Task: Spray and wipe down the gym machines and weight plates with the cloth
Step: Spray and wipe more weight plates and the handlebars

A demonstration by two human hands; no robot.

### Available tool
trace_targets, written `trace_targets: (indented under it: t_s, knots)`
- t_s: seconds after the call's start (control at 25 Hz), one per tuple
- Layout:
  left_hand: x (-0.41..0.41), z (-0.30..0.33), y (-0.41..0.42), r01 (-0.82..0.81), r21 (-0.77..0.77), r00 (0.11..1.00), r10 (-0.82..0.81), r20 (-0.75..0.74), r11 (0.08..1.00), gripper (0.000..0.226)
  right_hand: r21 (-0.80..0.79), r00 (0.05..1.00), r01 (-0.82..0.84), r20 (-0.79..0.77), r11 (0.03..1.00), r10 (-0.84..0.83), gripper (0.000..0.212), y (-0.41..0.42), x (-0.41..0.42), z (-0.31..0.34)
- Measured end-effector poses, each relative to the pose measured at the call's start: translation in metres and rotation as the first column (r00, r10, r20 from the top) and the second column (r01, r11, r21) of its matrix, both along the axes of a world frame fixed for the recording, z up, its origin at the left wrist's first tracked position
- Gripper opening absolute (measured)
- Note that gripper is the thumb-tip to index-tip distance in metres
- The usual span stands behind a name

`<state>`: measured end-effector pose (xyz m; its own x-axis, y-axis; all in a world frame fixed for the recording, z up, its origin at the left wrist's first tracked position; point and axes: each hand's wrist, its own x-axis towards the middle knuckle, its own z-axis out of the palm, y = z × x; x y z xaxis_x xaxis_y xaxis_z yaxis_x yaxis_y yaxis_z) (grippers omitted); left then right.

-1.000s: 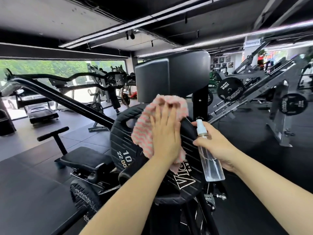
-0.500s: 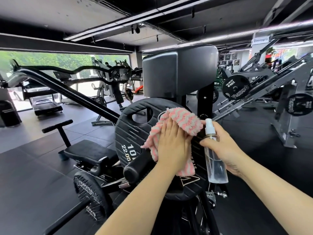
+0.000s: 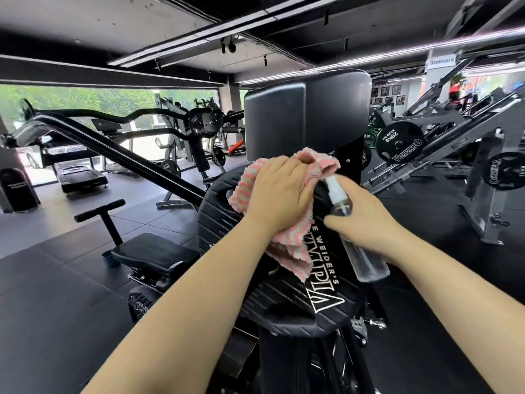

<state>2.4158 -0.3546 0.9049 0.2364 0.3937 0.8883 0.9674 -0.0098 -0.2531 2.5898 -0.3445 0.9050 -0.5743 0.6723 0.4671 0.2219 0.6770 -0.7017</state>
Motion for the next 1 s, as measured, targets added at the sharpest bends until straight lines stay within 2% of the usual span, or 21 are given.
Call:
trace_targets:
  t_s: [0.12,0.28,0.4,0.48,0.6,0.68,0.76,0.84,0.88,0.92,1.0]
  knots:
    - [-0.009,-0.005,0.000,0.085,0.057,0.996,-0.083,-0.023,0.995,0.046,0.010,0.999,-0.017,-0.037,1.000,0.018,0.037,-0.004,-0.011,0.007]
    - [-0.028,-0.010,0.000,0.158,0.102,0.986,-0.152,-0.063,0.982,0.047,-0.061,0.996,-0.056,-0.078,0.997,0.051,0.046,-0.006,-0.004,-0.004]
    - [-0.046,-0.014,0.000,0.112,0.088,0.994,-0.111,-0.013,0.990,0.050,-0.101,0.994,-0.062,-0.095,0.993,0.053,0.060,-0.002,-0.002,-0.010]
    - [-0.057,-0.015,-0.002,0.057,0.090,0.998,-0.060,0.031,0.994,0.043,-0.118,0.993,-0.064,-0.104,0.991,0.051,0.062,0.001,-0.001,-0.014]
    - [-0.065,-0.012,-0.010,-0.024,0.056,0.993,0.017,0.118,0.998,0.041,-0.106,0.990,-0.082,-0.120,0.991,0.069,0.060,0.000,0.001,-0.017]
    - [-0.076,-0.012,-0.020,-0.081,-0.017,0.970,0.082,0.230,0.997,0.039,-0.102,0.990,-0.088,-0.118,0.991,0.076,0.060,-0.003,0.000,-0.017]
    - [-0.097,-0.013,-0.034,-0.157,-0.188,0.895,0.220,0.389,0.970,0.038,-0.075,0.993,-0.076,-0.091,0.994,0.069,0.065,-0.004,0.002,-0.019]
    - [-0.110,-0.009,-0.056,-0.177,-0.305,0.767,0.325,0.553,0.936,0.045,-0.031,0.998,-0.052,-0.030,0.998,0.051,0.071,-0.005,0.002,-0.017]
    - [-0.109,-0.004,-0.064,-0.148,-0.281,0.713,0.300,0.634,0.948,0.049,0.011,0.999,-0.029,0.020,1.000,0.029,0.073,-0.004,0.001,-0.013]
    - [-0.101,0.004,-0.067,-0.080,-0.194,0.680,0.196,0.707,0.978,0.052,0.077,0.997,-0.001,0.081,0.997,-0.005,0.074,-0.001,-0.004,-0.007]
    - [-0.077,0.024,-0.057,0.117,0.006,0.705,-0.087,0.704,0.993,0.060,0.228,0.986,0.017,0.159,0.973,-0.054,0.074,0.004,-0.019,0.012]
